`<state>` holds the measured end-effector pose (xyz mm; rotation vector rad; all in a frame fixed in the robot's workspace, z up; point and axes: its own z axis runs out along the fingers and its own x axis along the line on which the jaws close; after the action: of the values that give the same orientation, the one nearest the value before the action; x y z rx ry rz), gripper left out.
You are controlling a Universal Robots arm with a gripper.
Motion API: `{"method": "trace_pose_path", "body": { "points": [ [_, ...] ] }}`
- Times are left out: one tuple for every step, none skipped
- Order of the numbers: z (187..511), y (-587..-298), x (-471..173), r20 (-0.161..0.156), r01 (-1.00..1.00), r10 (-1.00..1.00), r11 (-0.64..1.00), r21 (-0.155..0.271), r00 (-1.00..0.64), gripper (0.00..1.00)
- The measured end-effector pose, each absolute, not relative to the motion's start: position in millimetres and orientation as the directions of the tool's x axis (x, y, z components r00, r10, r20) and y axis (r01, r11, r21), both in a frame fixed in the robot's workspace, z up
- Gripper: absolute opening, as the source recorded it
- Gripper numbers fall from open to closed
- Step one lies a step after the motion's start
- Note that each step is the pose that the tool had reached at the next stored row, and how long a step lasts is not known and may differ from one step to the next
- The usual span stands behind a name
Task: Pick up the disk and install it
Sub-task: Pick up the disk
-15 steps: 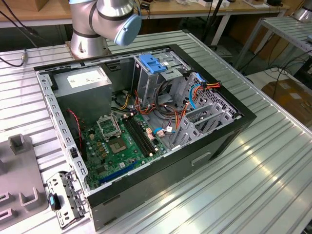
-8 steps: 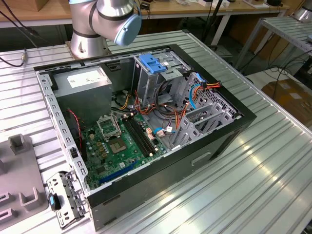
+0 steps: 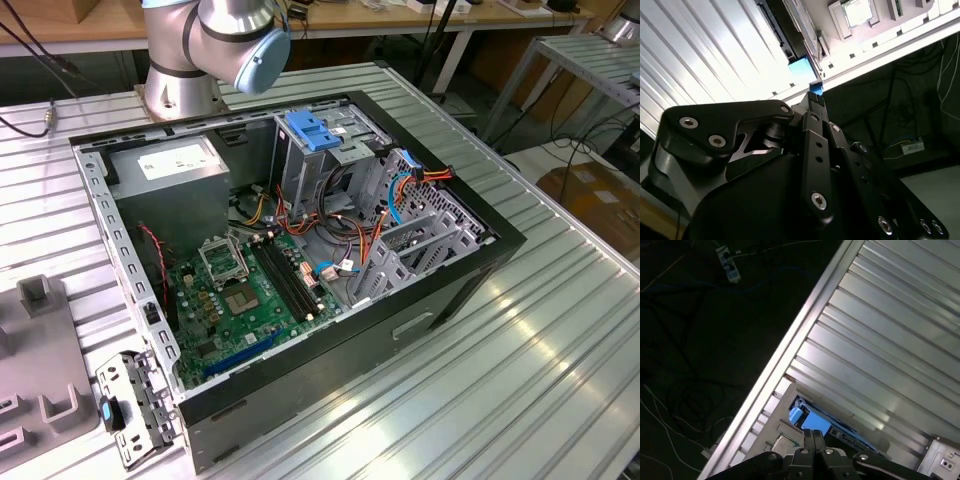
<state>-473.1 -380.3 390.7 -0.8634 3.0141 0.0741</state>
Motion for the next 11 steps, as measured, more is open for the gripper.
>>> {"method": "trace_pose_path", "body": {
  "points": [
    [390.8,-380.3,-473.1,-0.018,-0.545,-0.545,0.837,0.044,-0.838,0.11],
    [390.8,-380.3,-473.1,-0.018,-0.561,-0.561,0.827,0.044,-0.828,0.11],
    [390.7,-380.3,-473.1,-0.018,-0.575,-0.575,0.817,0.044,-0.818,0.11],
    [390.8,-380.3,-473.1,-0.018,-0.595,-0.595,0.803,0.044,-0.804,0.11],
    [390.7,-380.3,-473.1,-0.018,-0.61,-0.61,0.791,0.044,-0.792,0.11],
    [390.7,-380.2,-473.1,-0.018,-0.629,-0.629,0.776,0.044,-0.777,0.11],
    [390.7,-380.3,-473.1,-0.018,-0.643,-0.643,0.765,0.044,-0.766,0.11],
    [390.7,-380.3,-473.1,-0.018,-0.659,-0.659,0.751,0.044,-0.752,0.11],
    [390.7,-380.3,-473.1,-0.018,-0.671,-0.671,0.74,0.044,-0.741,0.11],
    [390.8,-380.3,-473.1,-0.018,-0.69,-0.69,0.722,0.044,-0.723,0.11],
    [390.7,-380.3,-473.1,-0.018,-0.702,-0.702,0.71,0.044,-0.711,0.11]
  ]
}}
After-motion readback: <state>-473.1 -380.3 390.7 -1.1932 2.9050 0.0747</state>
